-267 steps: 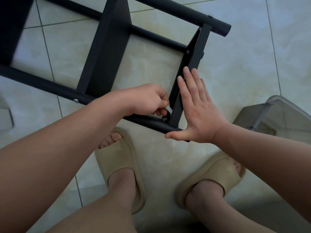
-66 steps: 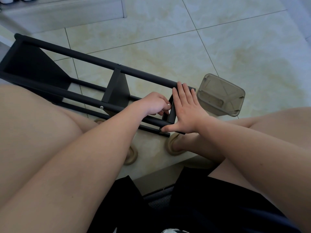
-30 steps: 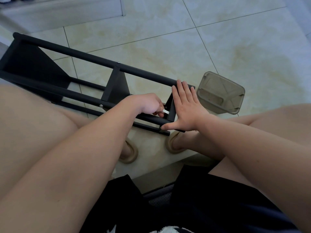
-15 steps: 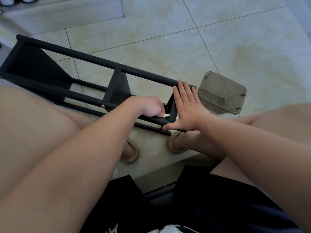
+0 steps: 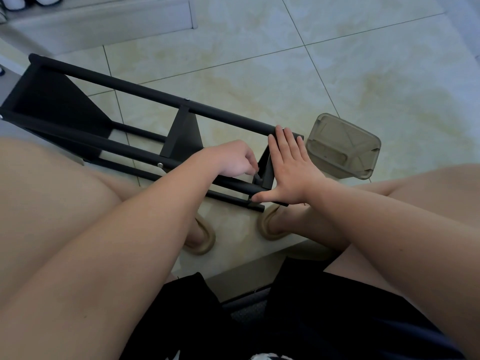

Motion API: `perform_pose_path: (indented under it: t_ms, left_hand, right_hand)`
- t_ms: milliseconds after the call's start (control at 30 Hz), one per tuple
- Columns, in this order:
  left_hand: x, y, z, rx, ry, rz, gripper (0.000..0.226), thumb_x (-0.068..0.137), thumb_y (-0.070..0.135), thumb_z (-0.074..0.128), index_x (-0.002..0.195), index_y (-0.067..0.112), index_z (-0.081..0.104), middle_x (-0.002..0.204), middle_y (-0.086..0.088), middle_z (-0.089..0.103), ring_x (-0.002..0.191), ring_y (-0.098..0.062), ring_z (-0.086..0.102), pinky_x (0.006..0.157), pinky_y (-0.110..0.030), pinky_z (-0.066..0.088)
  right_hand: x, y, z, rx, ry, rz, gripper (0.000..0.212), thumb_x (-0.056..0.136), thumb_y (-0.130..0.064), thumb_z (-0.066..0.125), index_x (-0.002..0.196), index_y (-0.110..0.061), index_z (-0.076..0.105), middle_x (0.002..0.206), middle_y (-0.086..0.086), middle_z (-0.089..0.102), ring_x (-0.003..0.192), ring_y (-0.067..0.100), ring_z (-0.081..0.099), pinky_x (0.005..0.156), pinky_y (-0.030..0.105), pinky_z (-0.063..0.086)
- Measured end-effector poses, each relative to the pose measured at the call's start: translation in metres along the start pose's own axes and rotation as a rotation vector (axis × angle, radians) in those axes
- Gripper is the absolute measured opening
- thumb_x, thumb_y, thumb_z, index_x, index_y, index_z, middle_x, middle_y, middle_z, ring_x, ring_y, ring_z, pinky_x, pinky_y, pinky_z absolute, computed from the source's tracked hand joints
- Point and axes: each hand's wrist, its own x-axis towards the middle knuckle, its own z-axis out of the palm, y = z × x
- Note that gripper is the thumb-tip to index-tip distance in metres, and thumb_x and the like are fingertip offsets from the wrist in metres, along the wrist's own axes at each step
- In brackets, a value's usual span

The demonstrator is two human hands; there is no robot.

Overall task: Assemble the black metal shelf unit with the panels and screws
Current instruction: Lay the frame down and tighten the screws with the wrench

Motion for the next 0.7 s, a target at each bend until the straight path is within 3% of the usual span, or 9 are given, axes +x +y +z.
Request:
perform_pose_path:
  t_ms: [67, 167, 300, 467, 700]
  left_hand:
    - [0.002, 0.002, 0.005, -0.109, -0.011, -0.03, 0.019, 0.092, 0.023, 0.062, 0.076, 0.032, 0.069, 0.086, 0.009, 0.067, 0.087, -0.018, 0.059, 0.082, -0.033, 0.047]
    - [0.008, 0.004, 0.014, -0.276, 0.032, -0.086, 0.014, 0.091, 0.025, 0.06, 0.087, 0.021, 0.073, 0.093, -0.003, 0.075, 0.088, -0.025, 0.07, 0.09, -0.04, 0.055]
    - [0.014, 0.006, 0.023, -0.395, 0.111, -0.088, 0.013, 0.093, 0.019, 0.06, 0.091, 0.015, 0.072, 0.065, 0.01, 0.073, 0.064, -0.001, 0.07, 0.07, -0.026, 0.054]
    - [0.015, 0.009, 0.027, -0.401, 0.173, -0.079, 0.015, 0.092, 0.018, 0.061, 0.084, 0.017, 0.074, 0.076, 0.003, 0.075, 0.067, -0.007, 0.068, 0.066, -0.024, 0.046]
    - [0.013, 0.008, 0.024, -0.518, 0.171, -0.108, 0.014, 0.095, 0.021, 0.06, 0.084, 0.026, 0.067, 0.063, 0.014, 0.072, 0.063, 0.001, 0.067, 0.065, -0.024, 0.049]
  right_hand:
    - [0.0, 0.0, 0.0, 0.0, 0.001, -0.001, 0.15, 0.055, -0.101, 0.032, 0.157, -0.003, -0.017, 0.163, 0.017, -0.03, 0.151, 0.032, -0.029, 0.124, 0.051, -0.012]
    - [-0.001, 0.0, 0.0, -0.005, 0.003, -0.004, 0.15, 0.055, -0.101, 0.03, 0.158, -0.003, -0.016, 0.163, 0.018, -0.029, 0.151, 0.032, -0.029, 0.124, 0.052, -0.011]
    - [0.0, 0.0, 0.0, -0.005, 0.002, -0.005, 0.149, 0.055, -0.101, 0.029, 0.157, -0.003, -0.016, 0.163, 0.018, -0.029, 0.15, 0.032, -0.029, 0.124, 0.052, -0.011]
    - [0.0, 0.001, 0.001, -0.006, 0.003, -0.004, 0.149, 0.057, -0.101, 0.032, 0.158, -0.003, -0.016, 0.163, 0.018, -0.029, 0.15, 0.033, -0.03, 0.124, 0.052, -0.011]
    - [0.001, 0.0, 0.002, -0.011, 0.004, -0.005, 0.149, 0.057, -0.102, 0.031, 0.157, -0.003, -0.017, 0.163, 0.018, -0.03, 0.15, 0.032, -0.031, 0.124, 0.052, -0.011]
